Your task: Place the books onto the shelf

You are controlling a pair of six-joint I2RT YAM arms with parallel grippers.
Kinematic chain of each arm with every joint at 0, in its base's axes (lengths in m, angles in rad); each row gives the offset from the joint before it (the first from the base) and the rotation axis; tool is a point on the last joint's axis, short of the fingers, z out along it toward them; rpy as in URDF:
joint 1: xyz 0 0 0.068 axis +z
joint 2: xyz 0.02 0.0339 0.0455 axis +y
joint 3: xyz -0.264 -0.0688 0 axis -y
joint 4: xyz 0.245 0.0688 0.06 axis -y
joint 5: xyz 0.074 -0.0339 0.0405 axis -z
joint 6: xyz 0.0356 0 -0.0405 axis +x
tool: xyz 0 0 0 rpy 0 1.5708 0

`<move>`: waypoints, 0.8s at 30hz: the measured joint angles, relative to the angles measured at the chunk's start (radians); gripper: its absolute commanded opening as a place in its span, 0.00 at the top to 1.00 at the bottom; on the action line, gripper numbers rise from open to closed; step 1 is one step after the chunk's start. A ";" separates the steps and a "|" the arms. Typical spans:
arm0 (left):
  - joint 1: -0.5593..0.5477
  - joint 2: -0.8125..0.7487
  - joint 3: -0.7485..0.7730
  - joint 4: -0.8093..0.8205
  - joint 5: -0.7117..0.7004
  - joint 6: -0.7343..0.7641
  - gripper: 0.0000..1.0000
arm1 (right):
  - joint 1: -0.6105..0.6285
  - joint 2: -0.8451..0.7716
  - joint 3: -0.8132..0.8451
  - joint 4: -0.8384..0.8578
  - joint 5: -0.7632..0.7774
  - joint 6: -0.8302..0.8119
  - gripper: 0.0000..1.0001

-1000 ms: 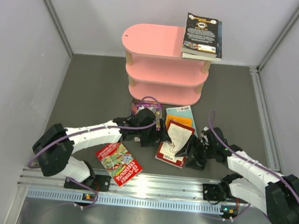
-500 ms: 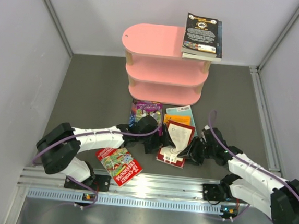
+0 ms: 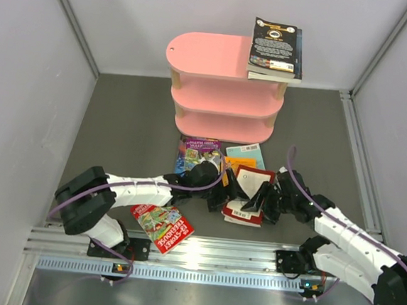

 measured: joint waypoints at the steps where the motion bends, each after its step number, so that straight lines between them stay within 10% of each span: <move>1: -0.002 0.003 0.000 0.009 0.000 -0.005 0.07 | 0.000 -0.002 0.000 -0.010 0.002 -0.001 0.51; 8: -0.014 0.015 -0.001 0.054 -0.005 -0.037 0.07 | 0.005 -0.030 0.129 -0.209 0.069 -0.053 1.00; 19: -0.013 -0.223 0.082 -0.117 -0.113 0.035 0.06 | 0.011 0.171 0.892 -0.628 0.212 -0.369 1.00; 24: -0.022 -0.416 0.034 -0.203 -0.160 0.055 0.06 | 0.011 0.266 1.318 -0.600 -0.019 -0.496 1.00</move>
